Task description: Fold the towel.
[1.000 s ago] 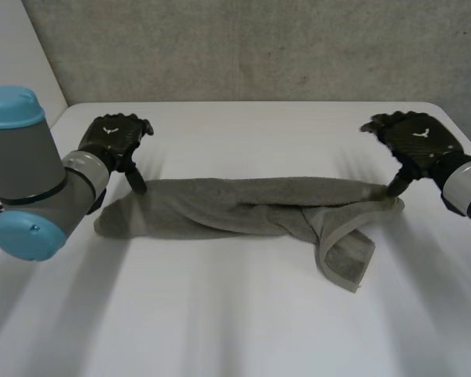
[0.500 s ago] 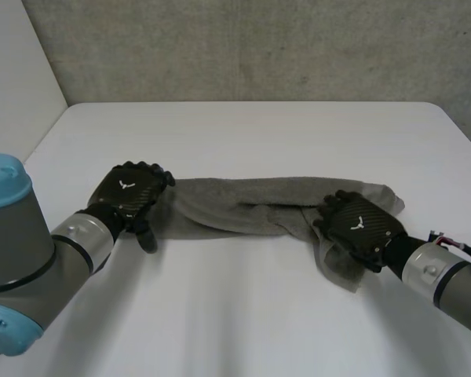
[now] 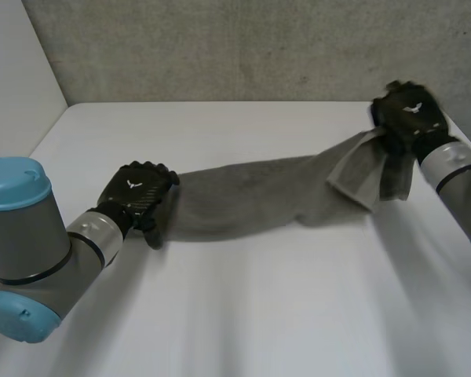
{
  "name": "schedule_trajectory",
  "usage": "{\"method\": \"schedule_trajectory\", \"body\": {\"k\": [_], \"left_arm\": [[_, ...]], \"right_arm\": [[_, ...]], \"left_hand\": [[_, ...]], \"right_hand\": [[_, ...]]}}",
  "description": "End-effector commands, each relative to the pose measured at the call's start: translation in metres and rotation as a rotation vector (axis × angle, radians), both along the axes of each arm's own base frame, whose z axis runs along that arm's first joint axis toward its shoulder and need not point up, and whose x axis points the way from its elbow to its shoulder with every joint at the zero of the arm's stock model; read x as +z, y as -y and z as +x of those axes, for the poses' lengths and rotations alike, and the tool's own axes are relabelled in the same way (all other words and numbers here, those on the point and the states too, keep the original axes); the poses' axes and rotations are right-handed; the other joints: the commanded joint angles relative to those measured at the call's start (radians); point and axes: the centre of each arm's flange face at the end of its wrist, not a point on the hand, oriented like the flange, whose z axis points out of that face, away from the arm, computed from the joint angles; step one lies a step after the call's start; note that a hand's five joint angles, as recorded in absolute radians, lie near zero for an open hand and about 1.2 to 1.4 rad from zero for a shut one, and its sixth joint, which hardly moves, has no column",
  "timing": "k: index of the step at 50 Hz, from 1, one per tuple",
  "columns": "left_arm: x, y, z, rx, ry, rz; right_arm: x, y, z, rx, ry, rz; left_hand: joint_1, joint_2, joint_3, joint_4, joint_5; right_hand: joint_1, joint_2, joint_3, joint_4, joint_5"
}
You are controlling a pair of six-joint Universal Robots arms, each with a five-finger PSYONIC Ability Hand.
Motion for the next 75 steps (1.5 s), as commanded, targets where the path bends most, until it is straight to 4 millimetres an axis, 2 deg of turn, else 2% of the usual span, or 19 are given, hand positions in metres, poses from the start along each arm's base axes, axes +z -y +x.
{"method": "schedule_trajectory", "body": {"k": [1,12,13,14,15,16,25,36,50,64,66,68,69,70,71,72,73,74,75], "left_arm": [[0.000,0.002,0.002,0.007,-0.002,-0.007],[0.001,0.008,0.002,0.013,-0.010,-0.028],[0.000,0.009,0.001,0.015,-0.012,-0.034],[0.000,0.009,0.001,0.015,-0.012,-0.034],[-0.002,0.011,0.001,0.016,-0.014,-0.040],[-0.002,0.013,0.001,0.016,-0.017,-0.049],[-0.005,0.024,-0.003,0.015,-0.026,-0.068],[-0.018,0.029,-0.006,0.010,-0.007,-0.020],[-0.032,0.041,-0.016,-0.024,0.065,-0.049],[-0.041,0.072,-0.027,-0.020,0.054,-0.081],[-0.046,0.074,-0.028,-0.020,0.059,-0.068],[-0.050,0.075,-0.028,-0.022,0.064,-0.052],[-0.055,0.074,-0.029,-0.025,0.072,-0.032],[-0.058,0.072,-0.029,-0.027,0.080,-0.009],[-0.058,0.072,-0.029,-0.027,0.080,-0.009],[-0.060,0.070,-0.029,-0.030,0.088,0.011],[-0.060,0.070,-0.029,-0.030,0.088,0.011],[-0.059,0.068,-0.028,-0.031,0.091,0.024],[-0.059,0.068,-0.028,-0.031,0.091,0.024]], "right_arm": [[-0.014,0.021,-0.022,-0.159,-0.133,0.025],[-0.021,0.026,-0.043,-0.293,-0.168,0.052],[-0.024,0.023,-0.041,-0.277,-0.173,0.062],[-0.027,0.019,-0.040,-0.256,-0.177,0.075],[-0.027,0.019,-0.040,-0.256,-0.177,0.075],[-0.028,0.015,-0.038,-0.230,-0.176,0.081],[-0.018,-0.019,-0.023,-0.070,-0.161,0.077],[-0.028,-0.030,-0.024,-0.043,-0.174,0.116],[-0.044,-0.018,-0.031,0.023,-0.242,0.145],[-0.047,0.038,-0.044,-0.171,-0.227,0.122],[-0.050,0.043,-0.044,-0.173,-0.223,0.126],[-0.056,0.047,-0.043,-0.169,-0.220,0.141],[-0.056,0.047,-0.043,-0.168,-0.220,0.141],[-0.059,0.047,-0.043,-0.164,-0.220,0.155],[-0.059,0.047,-0.043,-0.164,-0.220,0.155],[-0.061,0.045,-0.042,-0.154,-0.219,0.168],[-0.063,0.043,-0.041,-0.137,-0.214,0.183],[-0.063,0.043,-0.041,-0.137,-0.214,0.183],[-0.062,0.038,-0.039,-0.115,-0.199,0.193]], "left_hand": [[-0.043,-0.034,-0.048,-0.054,-0.011],[-0.043,-0.034,-0.048,-0.054,-0.011],[-0.040,-0.031,-0.048,-0.054,-0.008],[-0.040,-0.031,-0.048,-0.054,-0.008],[-0.040,-0.031,-0.048,-0.054,-0.008],[-0.037,-0.028,-0.048,-0.054,-0.005],[-0.005,0.004,-0.048,-0.054,0.027],[-0.005,0.004,-0.048,-0.054,0.027],[0.221,0.230,-0.048,-0.054,0.254],[0.221,0.230,-0.048,-0.054,0.253],[0.242,0.251,-0.048,-0.054,0.274],[0.312,0.321,-0.048,-0.054,0.345],[0.446,0.455,-0.048,-0.054,0.478],[0.674,0.683,-0.048,-0.054,0.706],[0.676,0.685,-0.048,-0.054,0.709],[0.871,0.880,-0.048,-0.054,0.903],[0.873,0.882,-0.048,-0.054,0.905],[1.094,1.103,-0.048,-0.054,1.126],[1.096,1.105,-0.048,-0.054,1.128]], "right_hand": [[0.082,0.112,-0.046,-0.076,0.061],[0.082,0.112,-0.046,-0.076,0.061],[-0.181,-0.152,-0.046,-0.076,-0.202],[-0.876,-0.846,-0.046,-0.076,-0.897],[-0.883,-0.853,-0.046,-0.076,-0.904],[-1.140,-1.110,-0.046,-0.076,-1.161],[-1.140,-1.110,-0.046,-0.076,-1.161],[-1.140,-1.110,-0.046,-0.076,-1.161],[-1.140,-1.110,-0.046,-0.076,-1.161],[-1.122,-1.092,-0.046,-0.076,-1.143],[-0.991,-0.962,-0.046,-0.076,-1.012],[-0.603,-0.573,-0.046,-0.076,-0.624],[-0.601,-0.571,-0.046,-0.076,-0.622],[-0.360,-0.330,-0.046,-0.076,-0.381],[-0.357,-0.328,-0.046,-0.076,-0.378],[-0.084,-0.054,-0.046,-0.076,-0.105],[0.080,0.110,-0.046,-0.076,0.060],[0.082,0.112,-0.046,-0.076,0.061],[0.082,0.112,-0.046,-0.076,0.061]]}}
